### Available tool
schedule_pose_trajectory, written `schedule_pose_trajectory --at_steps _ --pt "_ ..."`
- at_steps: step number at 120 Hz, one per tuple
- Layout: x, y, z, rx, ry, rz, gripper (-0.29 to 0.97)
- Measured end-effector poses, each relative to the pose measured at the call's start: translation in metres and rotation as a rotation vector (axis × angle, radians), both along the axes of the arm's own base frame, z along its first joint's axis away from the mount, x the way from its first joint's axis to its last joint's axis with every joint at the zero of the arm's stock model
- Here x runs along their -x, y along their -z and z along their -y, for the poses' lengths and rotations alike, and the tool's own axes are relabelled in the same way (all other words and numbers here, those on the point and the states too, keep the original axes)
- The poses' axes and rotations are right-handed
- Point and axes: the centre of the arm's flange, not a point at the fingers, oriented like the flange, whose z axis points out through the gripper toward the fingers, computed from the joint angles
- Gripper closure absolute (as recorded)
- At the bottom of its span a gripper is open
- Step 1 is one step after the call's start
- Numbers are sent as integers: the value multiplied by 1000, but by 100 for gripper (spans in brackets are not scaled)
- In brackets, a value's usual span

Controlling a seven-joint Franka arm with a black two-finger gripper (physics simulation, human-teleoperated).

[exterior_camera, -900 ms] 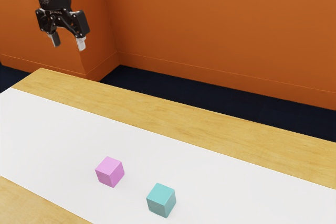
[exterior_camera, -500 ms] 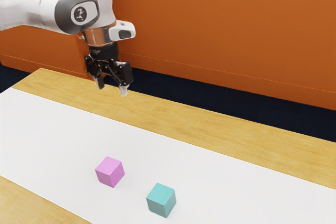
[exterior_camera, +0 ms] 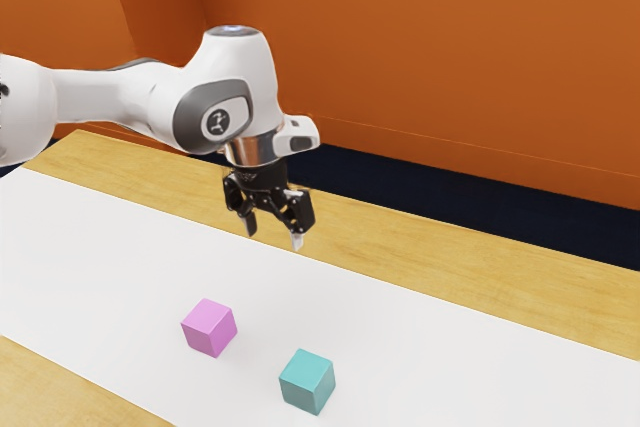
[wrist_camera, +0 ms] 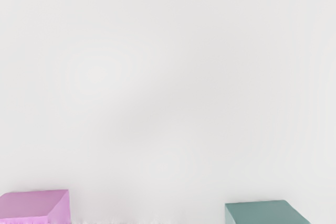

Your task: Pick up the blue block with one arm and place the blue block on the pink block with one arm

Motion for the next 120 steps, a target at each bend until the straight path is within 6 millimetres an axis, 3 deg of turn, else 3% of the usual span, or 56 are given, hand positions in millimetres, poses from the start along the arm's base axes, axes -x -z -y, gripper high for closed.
schedule_pose_trajectory --at_steps 19,40,48,64,93,120 --pt "12 40 5 18 -48 -17 3" --pt "23 69 43 23 -22 -8 3" --pt "34 82 48 26 -26 -15 4" --pt "47 92 52 36 -49 -12 4" --pt "78 107 86 35 -34 -12 4" --pt "73 127 77 23 -94 -18 5"
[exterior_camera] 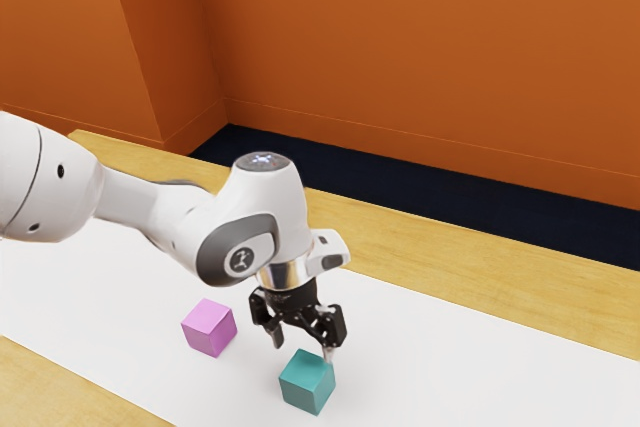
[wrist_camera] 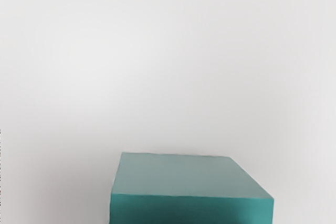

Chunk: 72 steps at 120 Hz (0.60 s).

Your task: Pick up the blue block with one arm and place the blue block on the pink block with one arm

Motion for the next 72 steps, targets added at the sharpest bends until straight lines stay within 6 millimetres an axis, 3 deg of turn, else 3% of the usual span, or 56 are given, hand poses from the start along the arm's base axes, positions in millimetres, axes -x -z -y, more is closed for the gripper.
schedule_pose_trajectory --at_steps 20,72 --pt "6 4 18 -19 51 25 6" --pt "22 24 16 -42 95 14 8"
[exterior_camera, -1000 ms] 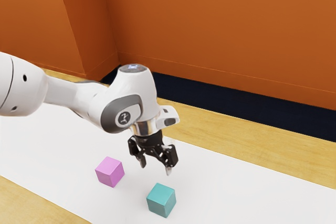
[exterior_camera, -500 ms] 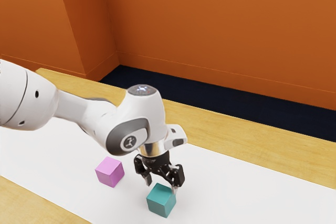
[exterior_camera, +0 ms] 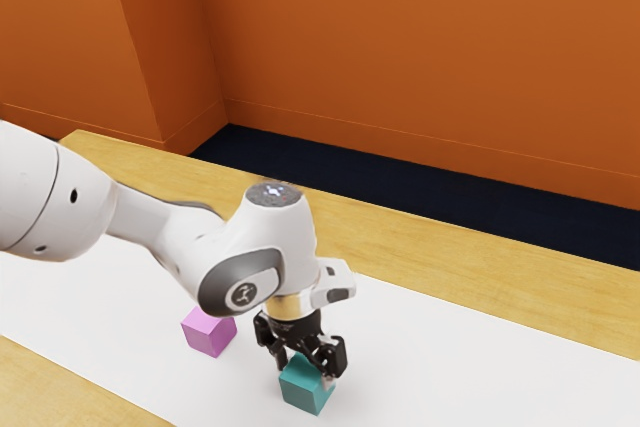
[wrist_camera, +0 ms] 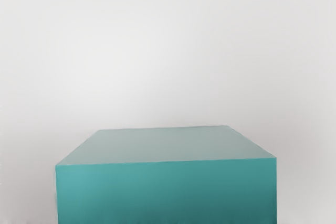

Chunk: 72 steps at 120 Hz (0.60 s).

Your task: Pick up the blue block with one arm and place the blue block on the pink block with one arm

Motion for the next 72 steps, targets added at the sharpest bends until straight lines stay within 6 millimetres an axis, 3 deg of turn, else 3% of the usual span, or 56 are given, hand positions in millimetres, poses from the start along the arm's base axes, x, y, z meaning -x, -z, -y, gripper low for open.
schedule_pose_trajectory --at_steps 30,72 --pt "1 14 5 -17 47 1 19" --pt "-3 18 2 -23 57 16 32"
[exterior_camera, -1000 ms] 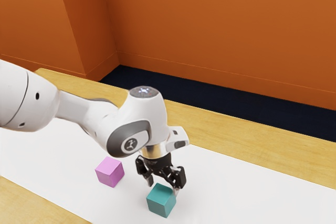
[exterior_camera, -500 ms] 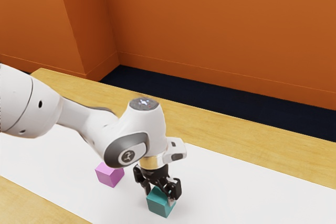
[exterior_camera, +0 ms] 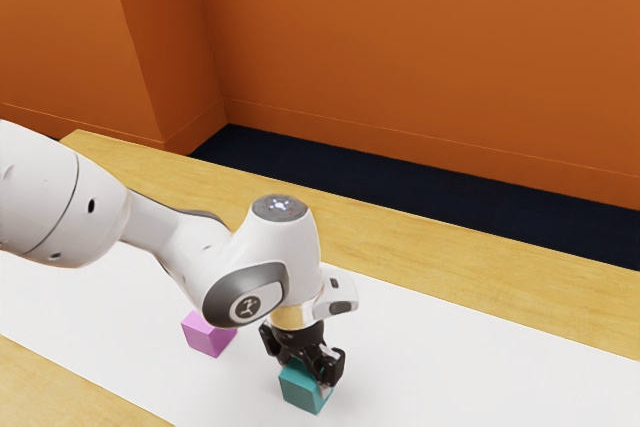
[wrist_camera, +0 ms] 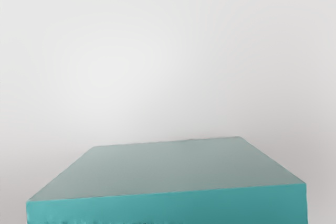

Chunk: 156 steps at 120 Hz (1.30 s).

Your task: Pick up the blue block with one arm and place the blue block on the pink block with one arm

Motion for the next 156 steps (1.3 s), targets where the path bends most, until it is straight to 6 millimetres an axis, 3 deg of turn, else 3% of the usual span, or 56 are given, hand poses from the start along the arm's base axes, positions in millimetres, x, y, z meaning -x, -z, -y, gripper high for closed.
schedule_pose_trajectory --at_steps 45,62,82,101,137,156 --pt "-6 -13 -7 -4 -10 29 34" --pt "-16 -24 -21 -2 -35 53 33" --pt "-30 -37 -45 -12 -59 85 32" --pt "-34 -64 -72 -13 -97 104 32" --pt "-29 -75 -142 -42 -188 84 32" --pt "-18 -81 -160 -45 -200 77 32"
